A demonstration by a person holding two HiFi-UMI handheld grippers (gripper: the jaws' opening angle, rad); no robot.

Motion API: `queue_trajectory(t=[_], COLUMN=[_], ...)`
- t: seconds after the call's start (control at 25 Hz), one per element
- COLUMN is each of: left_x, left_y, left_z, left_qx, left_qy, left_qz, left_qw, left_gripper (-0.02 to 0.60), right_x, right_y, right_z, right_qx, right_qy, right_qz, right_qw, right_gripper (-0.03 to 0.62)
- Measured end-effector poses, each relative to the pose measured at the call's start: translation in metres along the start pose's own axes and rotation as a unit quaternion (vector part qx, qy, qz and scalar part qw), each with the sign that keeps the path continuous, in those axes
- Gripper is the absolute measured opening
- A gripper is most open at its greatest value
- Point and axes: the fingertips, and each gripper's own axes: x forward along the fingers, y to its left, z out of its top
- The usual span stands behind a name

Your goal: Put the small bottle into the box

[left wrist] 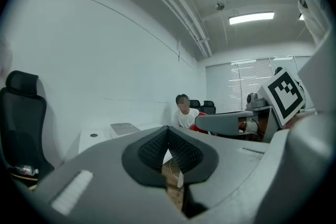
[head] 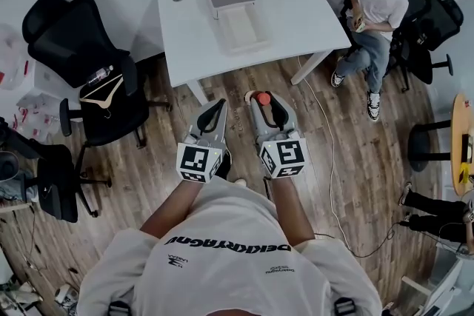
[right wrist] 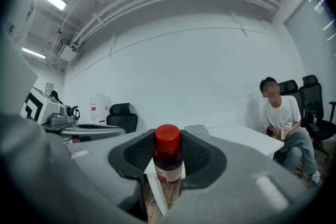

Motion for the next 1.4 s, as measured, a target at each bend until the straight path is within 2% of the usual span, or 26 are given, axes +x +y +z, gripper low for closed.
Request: queue_trajectory(t=[0.8,1.08,1.4], left_x=[0.131,0.158,0.172], left_y=[0.083,0.115,0.132], left_z=[0.014,0.02,0.021], left_qx=[-0.003,-0.009,-0.009], left_qy=[0.024,0.021,0.019], left_qz=[-0.015,-0.025,-0.038], left_qw=[0.9996,0.9994,0.9991], left_gripper=[0.008,0.008,0.008], right_x=[0.139,0.177,0.196], right_y=[-0.067,-0.071,-0.073], right_z=[0.014,0.023,0.03], right_qx=[0.002,-0.003,-0.011], right_qy=[0.024,0.031,0.034], right_qz=[-0.007,-0.013,-0.027], right_qw=[1.0,0.999,0.999], right_gripper=[0.141,0.141,0.141])
